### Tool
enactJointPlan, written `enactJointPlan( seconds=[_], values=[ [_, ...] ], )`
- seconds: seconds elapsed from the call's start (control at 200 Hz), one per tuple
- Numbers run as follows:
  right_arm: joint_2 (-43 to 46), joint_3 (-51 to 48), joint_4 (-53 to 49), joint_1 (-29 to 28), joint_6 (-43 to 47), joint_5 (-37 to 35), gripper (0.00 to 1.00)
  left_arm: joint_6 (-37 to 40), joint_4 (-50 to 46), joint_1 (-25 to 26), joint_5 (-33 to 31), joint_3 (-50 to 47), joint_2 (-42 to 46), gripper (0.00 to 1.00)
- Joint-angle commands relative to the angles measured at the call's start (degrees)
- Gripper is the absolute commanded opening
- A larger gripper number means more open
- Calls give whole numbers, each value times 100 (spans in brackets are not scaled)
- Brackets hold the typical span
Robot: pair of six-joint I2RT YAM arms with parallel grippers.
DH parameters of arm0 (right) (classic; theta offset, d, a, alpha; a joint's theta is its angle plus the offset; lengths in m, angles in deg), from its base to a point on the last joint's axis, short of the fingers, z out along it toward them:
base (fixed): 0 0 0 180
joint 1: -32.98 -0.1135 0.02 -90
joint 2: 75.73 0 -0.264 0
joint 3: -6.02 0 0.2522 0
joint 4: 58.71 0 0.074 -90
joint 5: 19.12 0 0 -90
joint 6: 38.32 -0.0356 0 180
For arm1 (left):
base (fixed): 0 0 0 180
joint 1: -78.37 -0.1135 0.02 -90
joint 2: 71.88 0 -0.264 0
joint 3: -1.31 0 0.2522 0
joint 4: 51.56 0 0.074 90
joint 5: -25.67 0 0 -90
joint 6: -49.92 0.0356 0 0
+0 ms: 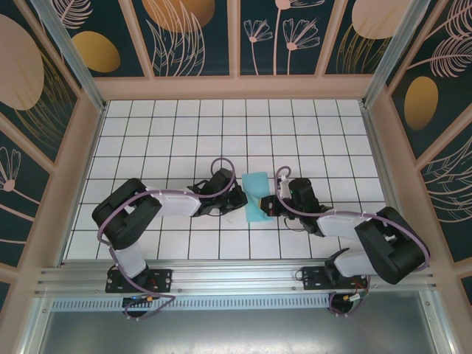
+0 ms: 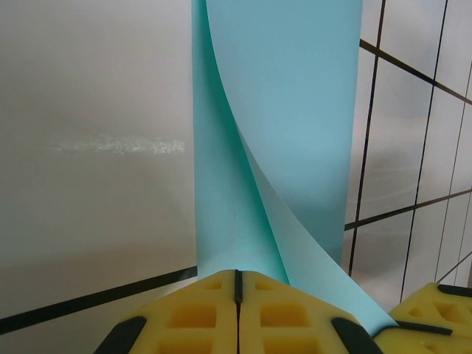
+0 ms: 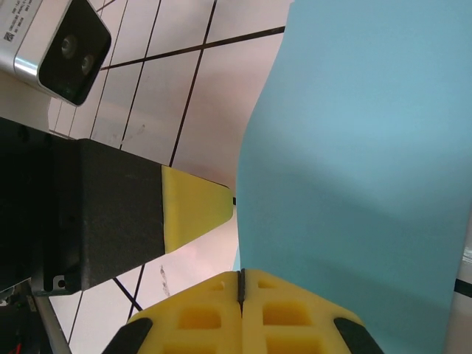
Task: Fold a paper plane with a square sheet of paper (pick it up from the middle)
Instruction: Fold the triangle a second time at the center of the table.
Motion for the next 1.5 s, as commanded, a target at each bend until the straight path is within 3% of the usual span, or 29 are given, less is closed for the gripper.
enactJointPlan(
  seconds=[0.0, 0.24, 0.365, 0.515, 0.726, 0.876, 1.096, 1.496],
  values=[
    [-27, -71, 269, 59, -137, 166, 0, 50, 88, 46, 135, 106, -11, 8],
    [219, -287, 705, 41, -882, 215, 0, -214, 234, 94, 80, -168, 285, 9],
    [617, -490, 804, -85, -1305, -183, 0, -302, 217, 94, -166, -337, 571, 9],
    [968, -684, 898, -305, -1950, -813, 0, -389, 401, 92, -23, -466, 655, 8],
    [929, -801, 1191, -701, -2673, -1477, 0, -515, 691, 88, 110, -655, 683, 8],
    [734, -824, 1488, -798, -3011, -1562, 0, -567, 756, 103, 29, -756, 727, 7],
    [437, -700, 1734, -794, -3067, -1286, 0, -606, 984, 190, 310, -547, 439, 7],
    [520, -629, 995, -699, -2576, -1245, 0, -765, 1283, 234, 401, -607, -141, 6]
  ],
)
